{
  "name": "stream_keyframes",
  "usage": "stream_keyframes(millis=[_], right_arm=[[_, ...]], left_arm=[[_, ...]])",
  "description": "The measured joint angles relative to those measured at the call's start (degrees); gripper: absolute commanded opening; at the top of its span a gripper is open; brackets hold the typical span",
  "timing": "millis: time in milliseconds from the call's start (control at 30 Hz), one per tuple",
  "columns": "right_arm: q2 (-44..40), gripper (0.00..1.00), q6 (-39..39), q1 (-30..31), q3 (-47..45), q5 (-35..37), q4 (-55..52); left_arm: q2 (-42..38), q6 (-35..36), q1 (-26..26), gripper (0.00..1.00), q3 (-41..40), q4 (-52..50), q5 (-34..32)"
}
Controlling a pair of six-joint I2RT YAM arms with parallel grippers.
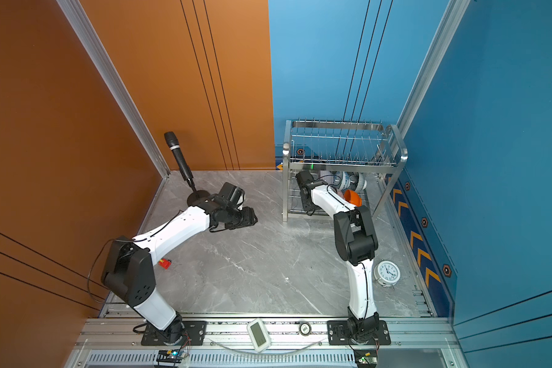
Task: Load bowls into a dish rack
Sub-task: Pick up the bowl from the dish rack.
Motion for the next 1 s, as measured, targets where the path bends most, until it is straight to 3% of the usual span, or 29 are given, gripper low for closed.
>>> stream_keyframes(millis=[167,333,1000], right_arm=[[0.15,0.13,-1.09,0.17,0.61,-0.04,0.09],[0.11,0.01,-2.21,0.13,2.38,1.36,0.59],[-4.39,0.0,-2.67,0.46,-1.99,-0.63,2.51]], left_arm=[[0.0,-0.13,0.0,0.63,0.0,0.02,0.0],[0.0,-0.28,-0.11,0.63,0.0,0.0,-0.02],[0.0,-0.7,-1.81,0.63,0.0,0.02,-1.07]])
